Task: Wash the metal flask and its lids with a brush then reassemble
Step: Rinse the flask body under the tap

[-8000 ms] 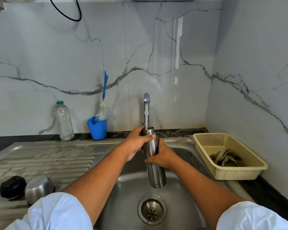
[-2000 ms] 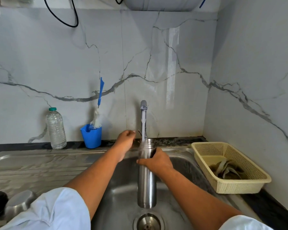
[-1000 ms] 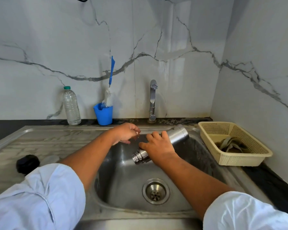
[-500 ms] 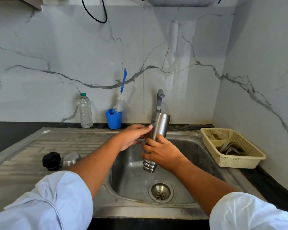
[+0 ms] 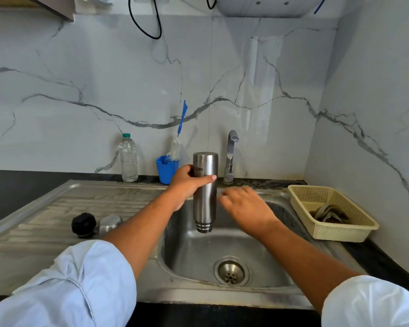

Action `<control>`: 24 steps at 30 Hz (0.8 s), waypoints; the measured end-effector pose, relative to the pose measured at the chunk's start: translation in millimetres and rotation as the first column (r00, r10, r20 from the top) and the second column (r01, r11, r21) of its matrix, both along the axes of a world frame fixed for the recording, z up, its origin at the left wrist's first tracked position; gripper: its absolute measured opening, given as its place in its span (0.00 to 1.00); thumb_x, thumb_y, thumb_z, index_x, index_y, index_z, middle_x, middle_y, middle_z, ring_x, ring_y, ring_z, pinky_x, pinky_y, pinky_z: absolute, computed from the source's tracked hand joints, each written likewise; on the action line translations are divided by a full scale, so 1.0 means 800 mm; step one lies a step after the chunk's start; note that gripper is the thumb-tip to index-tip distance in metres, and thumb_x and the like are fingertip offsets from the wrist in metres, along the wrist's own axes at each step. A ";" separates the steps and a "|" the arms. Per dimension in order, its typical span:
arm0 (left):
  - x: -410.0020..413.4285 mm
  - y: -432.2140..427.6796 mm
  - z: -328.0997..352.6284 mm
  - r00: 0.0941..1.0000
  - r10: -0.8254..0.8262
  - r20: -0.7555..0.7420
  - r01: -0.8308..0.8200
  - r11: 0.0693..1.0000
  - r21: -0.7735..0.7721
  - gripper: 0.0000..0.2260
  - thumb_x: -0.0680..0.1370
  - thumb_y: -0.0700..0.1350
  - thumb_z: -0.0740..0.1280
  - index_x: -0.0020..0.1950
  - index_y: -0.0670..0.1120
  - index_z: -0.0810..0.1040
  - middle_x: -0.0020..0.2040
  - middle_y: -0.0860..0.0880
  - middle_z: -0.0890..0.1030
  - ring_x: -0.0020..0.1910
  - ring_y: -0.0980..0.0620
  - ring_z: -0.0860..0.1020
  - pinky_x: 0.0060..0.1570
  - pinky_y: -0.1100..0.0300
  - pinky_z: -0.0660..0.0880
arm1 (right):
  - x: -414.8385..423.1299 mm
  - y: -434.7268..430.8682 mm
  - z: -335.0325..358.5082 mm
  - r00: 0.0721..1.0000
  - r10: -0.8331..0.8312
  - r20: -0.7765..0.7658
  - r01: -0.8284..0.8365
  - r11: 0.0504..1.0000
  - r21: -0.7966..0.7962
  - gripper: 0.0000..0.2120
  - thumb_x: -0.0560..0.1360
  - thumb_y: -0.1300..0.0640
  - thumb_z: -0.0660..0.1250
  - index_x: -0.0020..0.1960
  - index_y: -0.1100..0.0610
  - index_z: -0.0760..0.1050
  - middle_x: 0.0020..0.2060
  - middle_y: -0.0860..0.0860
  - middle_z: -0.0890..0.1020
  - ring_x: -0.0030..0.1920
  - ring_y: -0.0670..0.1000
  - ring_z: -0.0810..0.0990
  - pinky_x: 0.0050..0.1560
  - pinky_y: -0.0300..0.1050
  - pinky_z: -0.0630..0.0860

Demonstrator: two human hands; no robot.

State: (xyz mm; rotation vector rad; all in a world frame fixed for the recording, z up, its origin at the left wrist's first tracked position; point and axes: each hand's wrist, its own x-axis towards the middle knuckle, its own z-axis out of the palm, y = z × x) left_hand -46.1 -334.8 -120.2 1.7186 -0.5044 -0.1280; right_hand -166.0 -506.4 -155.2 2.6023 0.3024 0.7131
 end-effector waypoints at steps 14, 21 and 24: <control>-0.031 0.155 0.131 0.961 0.190 0.202 -0.171 0.980 -0.105 0.25 0.67 0.53 0.84 0.61 0.51 0.81 0.55 0.54 0.86 0.55 0.54 0.84 0.60 0.51 0.81 | 0.062 0.167 0.114 0.968 0.244 0.067 -0.089 0.084 0.992 0.27 0.72 0.52 0.79 0.68 0.51 0.75 0.56 0.50 0.83 0.54 0.49 0.83 0.54 0.44 0.82; -0.037 0.282 0.157 0.884 0.372 0.282 -0.349 0.928 -0.130 0.24 0.68 0.51 0.83 0.61 0.51 0.81 0.55 0.55 0.84 0.55 0.55 0.83 0.58 0.54 0.80 | 0.091 0.296 0.146 0.915 0.398 0.060 -0.129 0.149 0.980 0.30 0.74 0.49 0.78 0.73 0.51 0.72 0.60 0.50 0.83 0.58 0.50 0.82 0.58 0.44 0.78; -0.032 0.327 0.138 0.839 0.460 0.290 -0.446 0.887 -0.118 0.24 0.68 0.51 0.83 0.60 0.50 0.81 0.54 0.54 0.84 0.54 0.55 0.83 0.58 0.53 0.81 | 0.098 0.339 0.137 0.885 0.465 -0.023 -0.104 0.245 0.964 0.32 0.76 0.49 0.75 0.77 0.52 0.68 0.63 0.51 0.82 0.62 0.51 0.80 0.58 0.43 0.76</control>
